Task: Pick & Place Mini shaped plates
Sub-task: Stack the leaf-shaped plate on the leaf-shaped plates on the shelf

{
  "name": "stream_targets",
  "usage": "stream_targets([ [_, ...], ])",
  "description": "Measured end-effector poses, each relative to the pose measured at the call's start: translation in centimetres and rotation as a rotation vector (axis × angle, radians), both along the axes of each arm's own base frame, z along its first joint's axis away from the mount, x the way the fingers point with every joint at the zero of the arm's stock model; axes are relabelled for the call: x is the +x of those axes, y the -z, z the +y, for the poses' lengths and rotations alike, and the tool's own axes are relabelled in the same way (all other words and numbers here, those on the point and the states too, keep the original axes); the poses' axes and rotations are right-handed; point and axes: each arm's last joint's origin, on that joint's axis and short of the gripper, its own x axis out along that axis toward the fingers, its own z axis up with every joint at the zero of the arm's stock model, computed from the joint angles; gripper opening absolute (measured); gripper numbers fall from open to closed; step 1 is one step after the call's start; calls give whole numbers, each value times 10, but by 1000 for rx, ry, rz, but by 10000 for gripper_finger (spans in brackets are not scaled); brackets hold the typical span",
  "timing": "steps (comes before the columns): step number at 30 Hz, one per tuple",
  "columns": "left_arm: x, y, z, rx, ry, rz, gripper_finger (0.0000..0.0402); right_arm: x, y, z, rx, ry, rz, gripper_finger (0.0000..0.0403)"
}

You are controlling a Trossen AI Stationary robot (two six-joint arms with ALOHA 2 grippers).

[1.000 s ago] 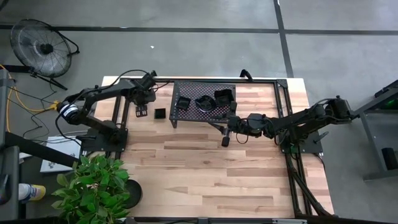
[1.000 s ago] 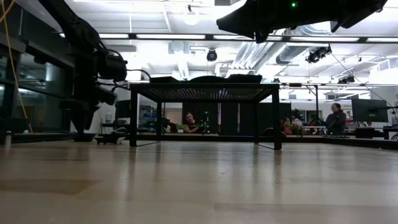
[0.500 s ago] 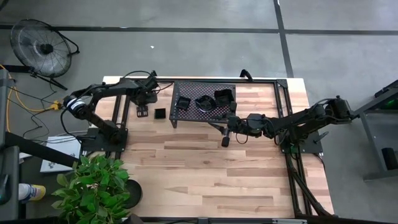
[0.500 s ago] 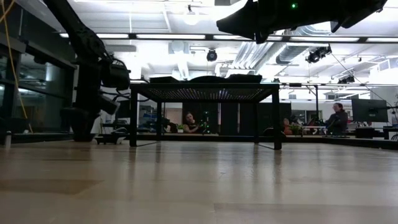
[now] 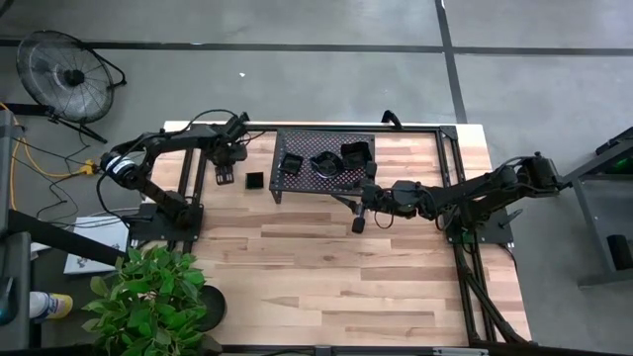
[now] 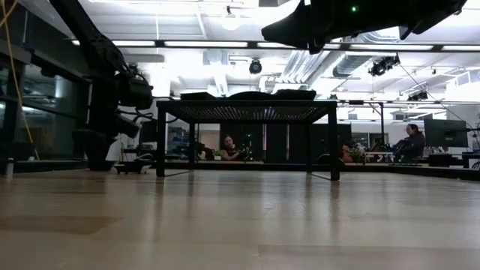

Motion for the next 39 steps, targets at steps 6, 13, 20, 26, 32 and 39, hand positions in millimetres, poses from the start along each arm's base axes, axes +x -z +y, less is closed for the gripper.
stream_targets([
  [6,0,0,0,2,-1,1,99,0,0,0,0,0,0,108],
  [13,0,0,0,2,-1,3,44,0,0,0,0,1,1,108],
  [20,0,-1,0,5,-1,7,7,0,1,0,-1,1,10,108],
  [26,-1,0,-2,-12,1,28,2,0,2,0,-2,1,16,108],
  [32,5,-4,-15,13,50,131,1,0,3,0,-2,1,30,108],
  [39,19,-18,-35,158,135,214,0,0,3,0,2,1,30,108],
])
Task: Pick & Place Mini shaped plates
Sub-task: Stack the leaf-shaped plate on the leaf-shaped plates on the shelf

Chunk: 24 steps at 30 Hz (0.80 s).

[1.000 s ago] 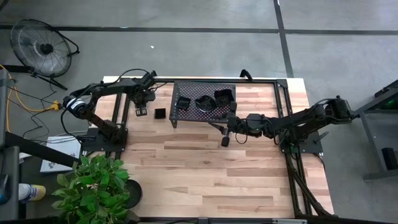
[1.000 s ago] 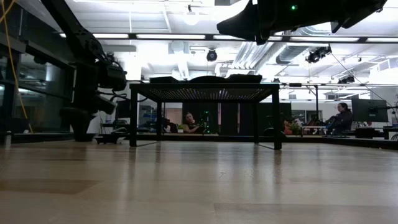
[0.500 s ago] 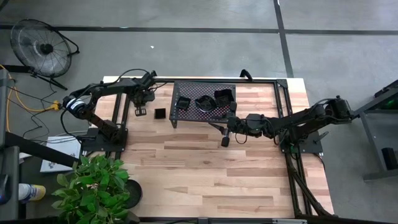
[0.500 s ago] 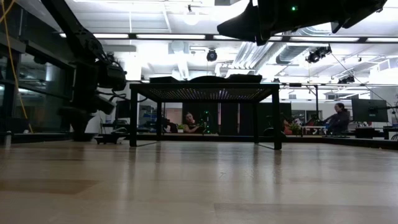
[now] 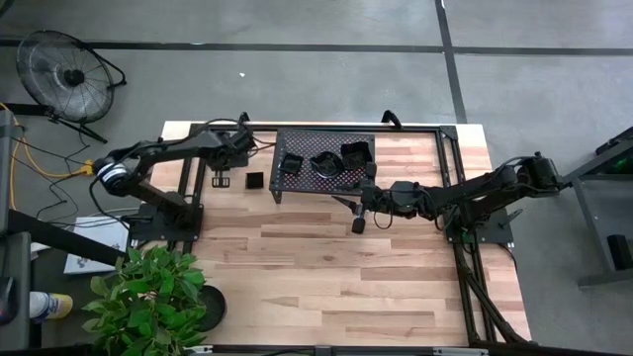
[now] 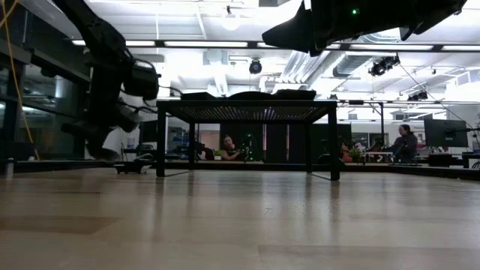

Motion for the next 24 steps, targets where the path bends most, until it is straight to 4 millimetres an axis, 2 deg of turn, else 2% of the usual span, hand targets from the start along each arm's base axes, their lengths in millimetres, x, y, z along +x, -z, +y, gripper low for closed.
stream_targets([
  [18,24,-27,-57,407,171,129,0,0,-3,0,27,2,-39,108],
  [24,25,-29,-66,483,218,198,0,0,-3,0,27,2,-38,108],
])
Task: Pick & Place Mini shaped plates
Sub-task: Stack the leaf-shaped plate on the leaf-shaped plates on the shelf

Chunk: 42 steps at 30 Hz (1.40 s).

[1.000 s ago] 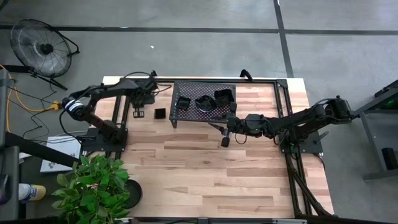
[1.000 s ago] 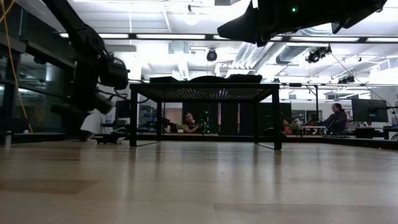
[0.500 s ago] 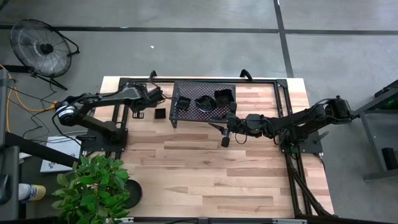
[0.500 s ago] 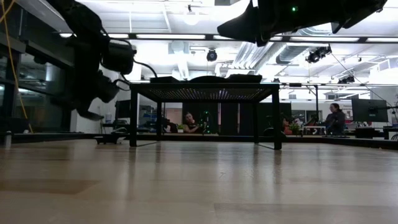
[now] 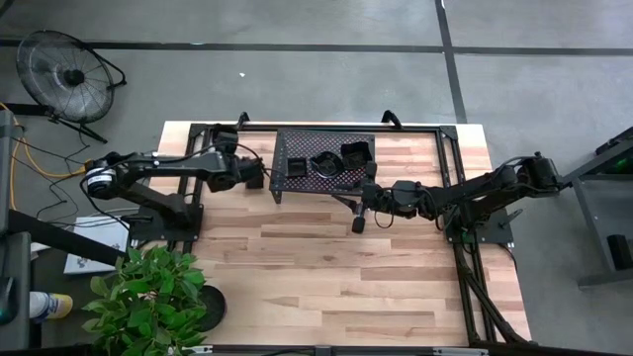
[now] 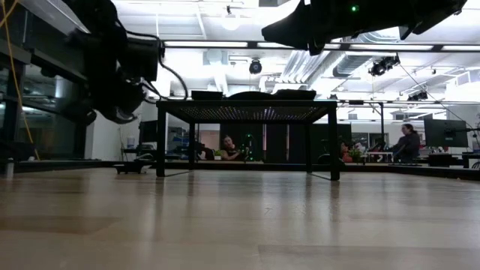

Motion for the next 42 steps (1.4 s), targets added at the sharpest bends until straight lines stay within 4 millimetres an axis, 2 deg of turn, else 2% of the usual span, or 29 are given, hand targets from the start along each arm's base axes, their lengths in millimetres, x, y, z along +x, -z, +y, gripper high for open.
stream_targets([
  [7,-11,-3,-2,82,-70,26,0,0,0,0,0,0,0,108],
  [12,-11,-11,-2,84,-71,38,0,0,0,0,0,0,-4,108],
  [19,-11,-35,-3,83,-95,64,0,0,-1,0,1,0,-6,108],
  [24,-9,-55,-8,148,-79,63,0,0,0,0,1,-1,-5,108],
  [29,-2,-68,-24,230,17,53,0,0,-1,0,8,0,-7,108],
  [35,6,-72,-50,339,185,62,0,0,-1,0,30,4,-19,108],
  [42,14,-75,-85,454,431,162,0,0,-6,0,66,4,-82,108],
])
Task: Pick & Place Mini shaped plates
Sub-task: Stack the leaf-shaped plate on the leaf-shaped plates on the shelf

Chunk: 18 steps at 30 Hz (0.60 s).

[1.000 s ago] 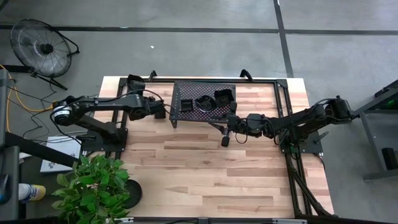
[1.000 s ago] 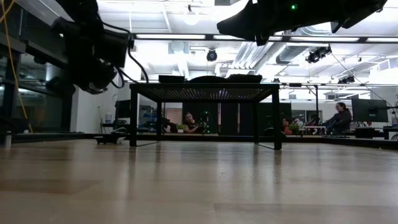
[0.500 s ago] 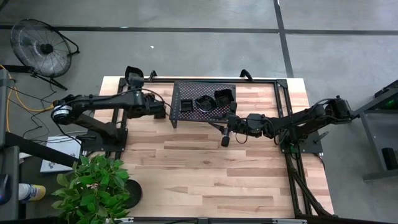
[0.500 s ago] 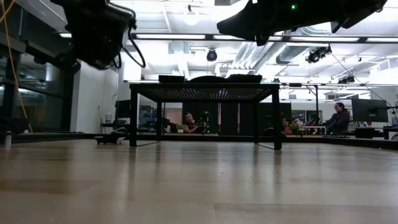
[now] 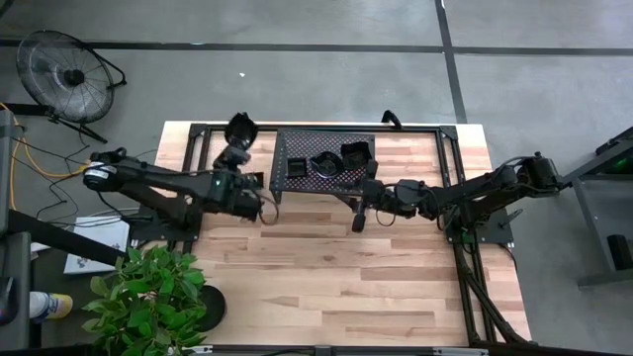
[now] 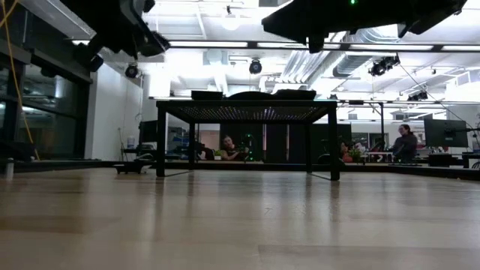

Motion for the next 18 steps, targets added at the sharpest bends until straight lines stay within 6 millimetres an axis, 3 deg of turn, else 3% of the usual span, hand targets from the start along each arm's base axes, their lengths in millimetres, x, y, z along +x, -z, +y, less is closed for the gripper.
stream_targets([
  [7,15,-1,-38,94,190,130,0,-1,-9,8,-14,2,-89,108],
  [12,25,-4,-60,107,270,159,0,1,-18,26,-59,134,-86,108],
  [18,33,-1,-72,120,307,201,0,27,-17,45,-23,259,-83,108],
])
